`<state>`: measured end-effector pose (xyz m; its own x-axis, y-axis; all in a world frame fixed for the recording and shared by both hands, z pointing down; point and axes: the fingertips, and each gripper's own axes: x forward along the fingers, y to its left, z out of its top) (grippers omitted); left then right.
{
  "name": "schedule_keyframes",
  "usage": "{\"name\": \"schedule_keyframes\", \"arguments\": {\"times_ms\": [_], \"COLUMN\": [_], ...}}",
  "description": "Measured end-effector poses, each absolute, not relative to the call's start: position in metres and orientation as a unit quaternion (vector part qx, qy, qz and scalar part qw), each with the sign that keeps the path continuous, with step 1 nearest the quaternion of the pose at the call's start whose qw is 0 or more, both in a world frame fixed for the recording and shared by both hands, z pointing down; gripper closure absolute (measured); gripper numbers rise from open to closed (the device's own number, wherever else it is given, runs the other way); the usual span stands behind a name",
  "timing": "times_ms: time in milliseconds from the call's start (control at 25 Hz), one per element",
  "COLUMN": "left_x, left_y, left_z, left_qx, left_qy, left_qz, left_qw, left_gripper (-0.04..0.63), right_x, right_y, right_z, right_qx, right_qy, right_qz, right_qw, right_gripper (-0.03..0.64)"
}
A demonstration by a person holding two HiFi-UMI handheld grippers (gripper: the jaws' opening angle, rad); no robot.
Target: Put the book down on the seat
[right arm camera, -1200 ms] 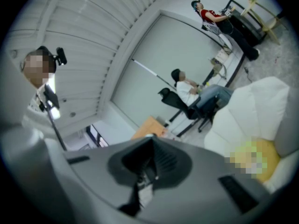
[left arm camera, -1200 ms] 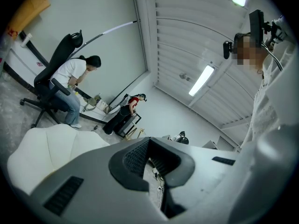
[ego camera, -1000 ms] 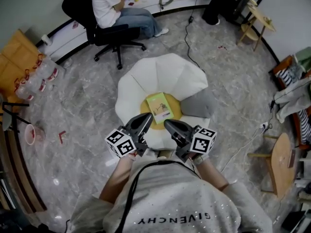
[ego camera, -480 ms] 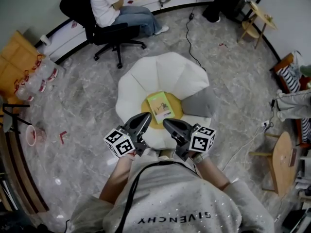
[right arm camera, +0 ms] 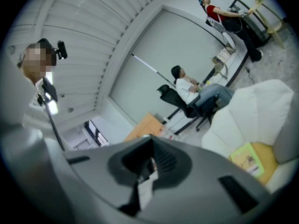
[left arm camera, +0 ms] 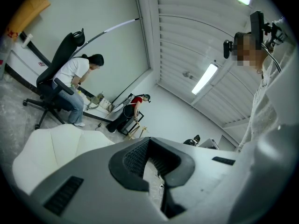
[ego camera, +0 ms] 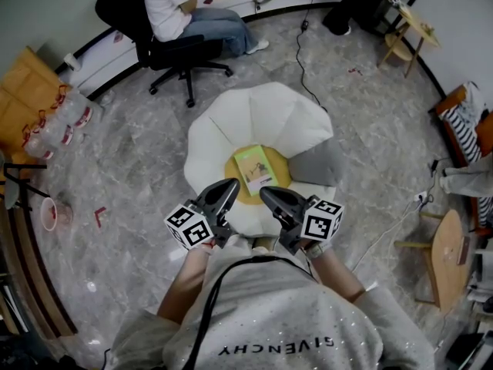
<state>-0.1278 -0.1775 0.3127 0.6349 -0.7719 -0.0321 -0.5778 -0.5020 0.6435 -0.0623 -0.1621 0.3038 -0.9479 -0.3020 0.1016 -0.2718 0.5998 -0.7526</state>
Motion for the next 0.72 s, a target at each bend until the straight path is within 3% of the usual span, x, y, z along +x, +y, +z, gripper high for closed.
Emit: {"name": "schedule_keyframes", "arguments": {"times_ms": [720], "left_x": [-0.141], "left_y": [-0.174], "left_z": [0.321], "left_qx": [0.838], "left_qy": [-0.410], "left_qz": [-0.168], "left_qw": [0.318], "left_gripper": [0.572], "right_x": [-0.061], "right_y": [-0.166], "right_z": [0.308], "right_qx": [-0.180], "right_qy": [0.888], "right_qz": [-0.423], "right_qw": [0.022], "right_gripper": [0.603]}}
